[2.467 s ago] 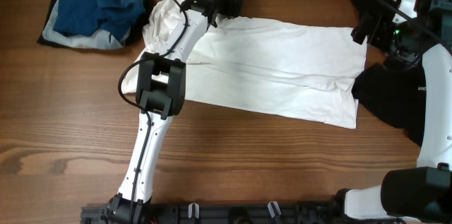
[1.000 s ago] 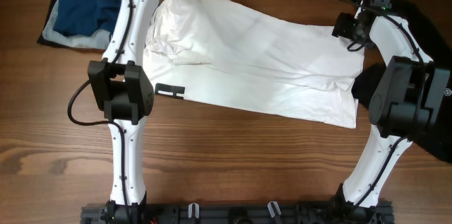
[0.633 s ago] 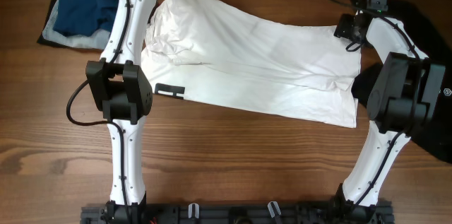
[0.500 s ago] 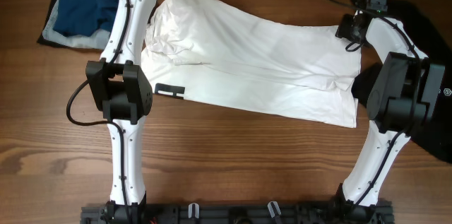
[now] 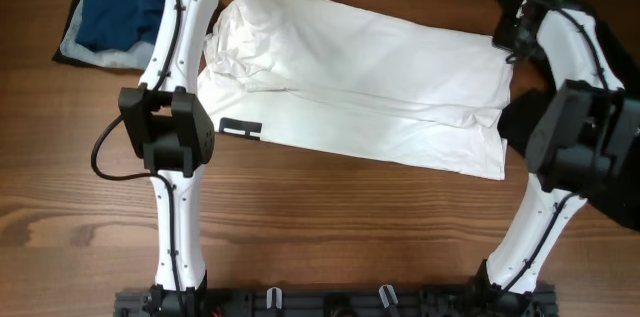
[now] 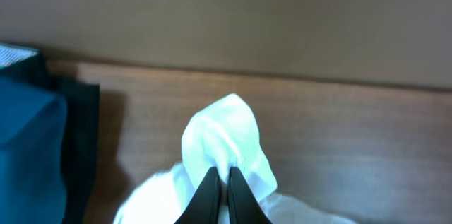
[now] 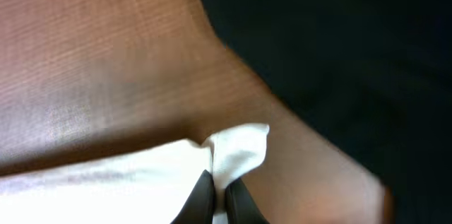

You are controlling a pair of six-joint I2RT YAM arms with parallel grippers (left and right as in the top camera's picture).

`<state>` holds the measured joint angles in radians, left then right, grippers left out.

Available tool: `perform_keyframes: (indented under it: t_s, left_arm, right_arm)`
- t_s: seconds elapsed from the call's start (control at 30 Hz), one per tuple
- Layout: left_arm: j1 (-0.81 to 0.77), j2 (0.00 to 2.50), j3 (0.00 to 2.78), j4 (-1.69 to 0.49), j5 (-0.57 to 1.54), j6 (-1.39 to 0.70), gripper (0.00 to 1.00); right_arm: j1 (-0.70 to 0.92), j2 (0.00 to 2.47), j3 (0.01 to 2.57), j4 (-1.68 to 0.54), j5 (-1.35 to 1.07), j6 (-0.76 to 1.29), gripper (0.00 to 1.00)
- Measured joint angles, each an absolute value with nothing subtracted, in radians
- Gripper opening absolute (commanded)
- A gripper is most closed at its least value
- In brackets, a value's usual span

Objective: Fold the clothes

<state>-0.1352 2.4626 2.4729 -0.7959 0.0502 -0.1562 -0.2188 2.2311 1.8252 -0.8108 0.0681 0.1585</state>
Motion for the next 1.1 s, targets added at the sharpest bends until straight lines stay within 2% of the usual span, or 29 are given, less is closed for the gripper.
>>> perform_keyframes:
  t_s: [0.23, 0.4, 0.73, 1.0, 1.07, 1.1]
  left_arm:
    - [-0.131, 2.343, 2.474, -1.089, 0.05, -0.156, 0.04]
    - [-0.121, 2.339, 2.473, -1.316, 0.05, -0.156, 0.04]
    - [-0.121, 2.339, 2.472, -1.57, -0.031, -0.156, 0.04]
    - [-0.109, 2.339, 2.301, -1.587, -0.093, -0.156, 0.04]
    - [-0.105, 2.339, 2.244, -1.578, -0.112, -0.156, 0.24]
    - [-0.103, 2.339, 2.217, -1.568, -0.119, -0.157, 0.67]
  right_arm:
    - [-0.245, 2.022, 1.834, -1.104, -0.017, 0.159, 0.04]
    - [-0.244, 1.978, 1.837, -1.27, -0.071, 0.159, 0.04]
    - [-0.244, 1.977, 1.631, -1.259, -0.09, 0.19, 0.05]
    - [-0.244, 1.977, 1.554, -1.219, -0.107, 0.194, 0.04]
    - [-0.244, 1.977, 1.554, -1.218, -0.117, 0.194, 0.06]
    - [-0.244, 1.977, 1.554, -1.218, -0.123, 0.194, 0.17]
